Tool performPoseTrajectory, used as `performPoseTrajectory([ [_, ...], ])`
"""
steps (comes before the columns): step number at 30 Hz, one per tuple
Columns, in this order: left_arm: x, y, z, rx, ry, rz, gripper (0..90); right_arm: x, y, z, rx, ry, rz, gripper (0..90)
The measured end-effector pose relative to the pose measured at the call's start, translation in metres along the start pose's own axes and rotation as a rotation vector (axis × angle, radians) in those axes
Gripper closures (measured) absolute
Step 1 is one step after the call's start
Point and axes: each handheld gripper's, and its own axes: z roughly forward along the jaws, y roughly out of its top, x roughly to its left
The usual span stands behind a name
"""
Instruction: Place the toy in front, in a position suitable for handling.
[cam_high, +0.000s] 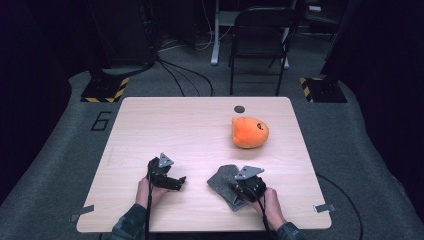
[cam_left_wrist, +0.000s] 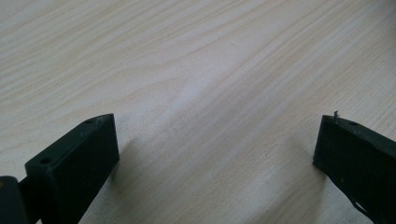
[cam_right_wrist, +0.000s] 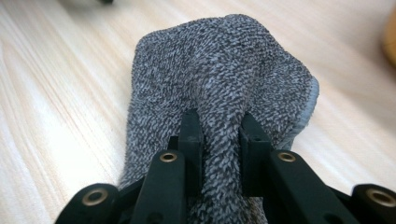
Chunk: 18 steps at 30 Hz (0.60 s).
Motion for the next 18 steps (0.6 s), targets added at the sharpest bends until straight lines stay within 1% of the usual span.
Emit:
performPoseTrajectory([
  [2, 0.0, 0.0, 0.0, -0.002, -0.001, 0.0, 0.0, -0.003, 0.001, -0.009, -0.024, -0.008, 0.013, 75.0],
  [5, 0.0, 0.0, 0.0, -0.002, -0.001, 0.0, 0.0, -0.009, 0.0, -0.021, -0.043, -0.026, 0.03, 75.0],
  [8, 0.0, 0.0, 0.0, -0.002, -0.001, 0.0, 0.0, -0.019, -0.002, -0.032, -0.057, -0.051, 0.052, 75.0],
  [11, 0.0, 0.0, 0.0, -0.002, -0.001, -0.001, 0.0, -0.029, -0.005, -0.043, -0.073, -0.08, 0.086, 75.0],
  [15, 0.0, 0.0, 0.0, -0.002, -0.001, -0.001, 0.0, -0.039, -0.01, -0.055, -0.07, -0.117, 0.115, 74.9],
  [16, 0.0, 0.0, 0.0, -0.002, -0.003, -0.004, 0.0, -0.042, -0.012, -0.058, -0.066, -0.129, 0.111, 74.9],
  [18, 0.0, 0.0, 0.0, -0.002, -0.002, -0.003, 0.0, -0.048, -0.016, -0.063, -0.072, -0.144, 0.127, 75.0],
])
